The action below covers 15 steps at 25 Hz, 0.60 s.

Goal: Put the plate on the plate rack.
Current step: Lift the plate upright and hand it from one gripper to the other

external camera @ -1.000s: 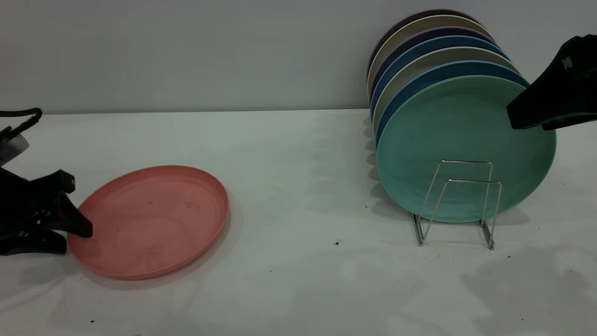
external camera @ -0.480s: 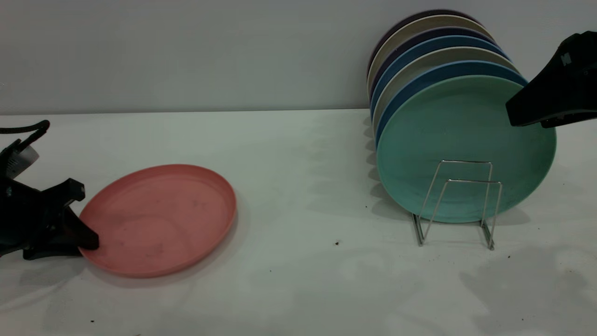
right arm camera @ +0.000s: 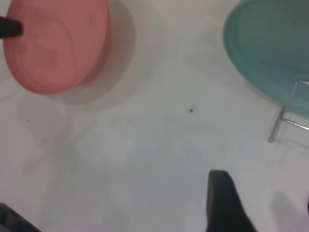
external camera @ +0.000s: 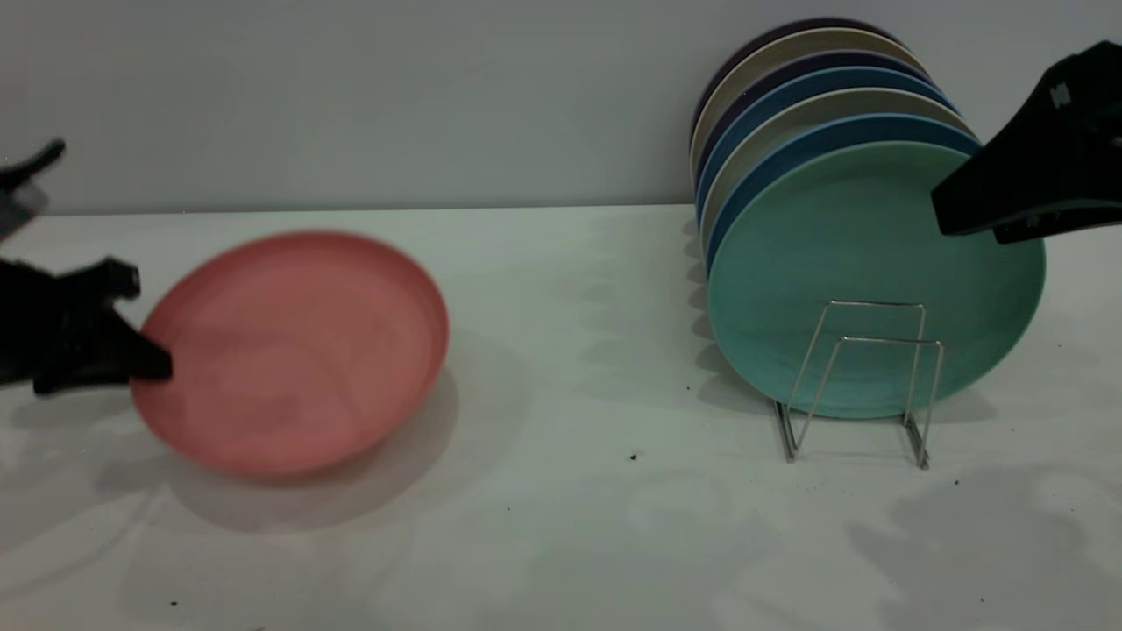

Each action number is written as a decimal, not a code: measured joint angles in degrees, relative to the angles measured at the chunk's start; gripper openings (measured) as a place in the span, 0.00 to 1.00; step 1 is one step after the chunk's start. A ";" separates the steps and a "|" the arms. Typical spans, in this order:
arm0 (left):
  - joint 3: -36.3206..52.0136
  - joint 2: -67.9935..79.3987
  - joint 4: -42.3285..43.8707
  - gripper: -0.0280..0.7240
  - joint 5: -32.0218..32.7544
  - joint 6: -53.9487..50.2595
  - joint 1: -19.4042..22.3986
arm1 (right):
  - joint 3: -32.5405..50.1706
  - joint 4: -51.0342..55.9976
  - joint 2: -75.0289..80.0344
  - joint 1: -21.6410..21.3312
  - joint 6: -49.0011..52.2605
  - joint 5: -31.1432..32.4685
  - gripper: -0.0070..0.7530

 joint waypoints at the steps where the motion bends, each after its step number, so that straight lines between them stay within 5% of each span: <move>1: 0.00 -0.88 0.00 0.06 0.71 0.65 -0.21 | 0.00 0.47 0.14 0.00 0.00 0.31 0.57; 15: 0.00 -3.68 0.59 0.06 9.77 6.24 -10.86 | -0.07 19.80 11.21 7.01 -14.46 3.15 0.57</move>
